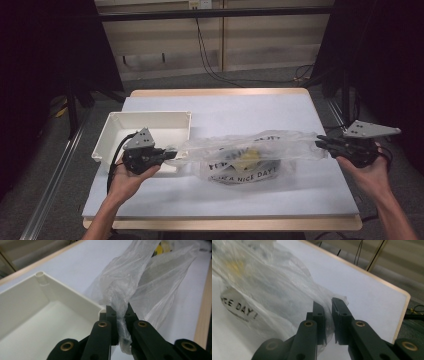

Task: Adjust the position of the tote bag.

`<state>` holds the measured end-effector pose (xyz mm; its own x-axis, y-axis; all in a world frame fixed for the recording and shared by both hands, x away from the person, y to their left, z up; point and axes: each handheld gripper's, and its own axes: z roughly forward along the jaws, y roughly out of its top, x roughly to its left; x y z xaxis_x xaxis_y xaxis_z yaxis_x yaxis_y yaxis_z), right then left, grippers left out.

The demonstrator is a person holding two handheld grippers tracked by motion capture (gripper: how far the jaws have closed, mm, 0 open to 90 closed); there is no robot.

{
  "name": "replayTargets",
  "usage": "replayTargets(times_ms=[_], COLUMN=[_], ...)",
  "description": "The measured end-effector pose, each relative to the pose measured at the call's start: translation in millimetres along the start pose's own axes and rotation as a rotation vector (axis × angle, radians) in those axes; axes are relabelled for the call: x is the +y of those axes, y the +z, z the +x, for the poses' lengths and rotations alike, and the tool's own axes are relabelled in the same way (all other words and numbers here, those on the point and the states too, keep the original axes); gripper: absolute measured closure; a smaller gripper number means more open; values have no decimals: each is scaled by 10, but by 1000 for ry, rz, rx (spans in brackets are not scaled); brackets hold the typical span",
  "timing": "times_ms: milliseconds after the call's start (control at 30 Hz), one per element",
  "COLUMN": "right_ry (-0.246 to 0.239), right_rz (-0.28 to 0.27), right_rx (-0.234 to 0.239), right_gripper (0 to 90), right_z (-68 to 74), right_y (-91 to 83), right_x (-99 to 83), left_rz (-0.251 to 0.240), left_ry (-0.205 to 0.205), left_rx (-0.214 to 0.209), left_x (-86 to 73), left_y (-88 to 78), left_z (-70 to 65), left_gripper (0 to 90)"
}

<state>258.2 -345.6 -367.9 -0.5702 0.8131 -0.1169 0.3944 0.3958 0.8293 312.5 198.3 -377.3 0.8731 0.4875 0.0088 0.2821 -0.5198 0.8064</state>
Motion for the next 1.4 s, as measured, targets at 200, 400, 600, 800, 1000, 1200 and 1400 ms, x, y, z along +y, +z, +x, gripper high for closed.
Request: replayTargets(times_ms=[200, 400, 600, 800, 1000, 1200, 1400], right_ry=[-12, 1, 16, 1, 23, 55, 66], right_rz=[92, 191, 234, 290, 241, 128, 11], right_rx=[16, 15, 0, -24, -6, 26, 49], right_gripper=[816, 816, 822, 837, 807, 673, 546], right_z=[-98, -188, -222, -181, -140, -112, -67], right_y=[229, 433, 586, 762, 748, 598, 410], right_x=[26, -71, -232, -392, -399, -327, -235], left_rz=[47, 99, 106, 118, 65, -8, -86], left_ry=[-22, -16, -30, -2, -31, -53, -68], left_rx=[-1, 2, -2, 14, -12, -32, -26], left_x=[-24, -54, -95, -74, -86, -136, -96], left_y=[114, 220, 291, 295, 177, 151, 101], left_z=[76, 93, 112, 28, 55, 11, -43], left_gripper=[882, 882, 884, 886, 874, 667, 436])
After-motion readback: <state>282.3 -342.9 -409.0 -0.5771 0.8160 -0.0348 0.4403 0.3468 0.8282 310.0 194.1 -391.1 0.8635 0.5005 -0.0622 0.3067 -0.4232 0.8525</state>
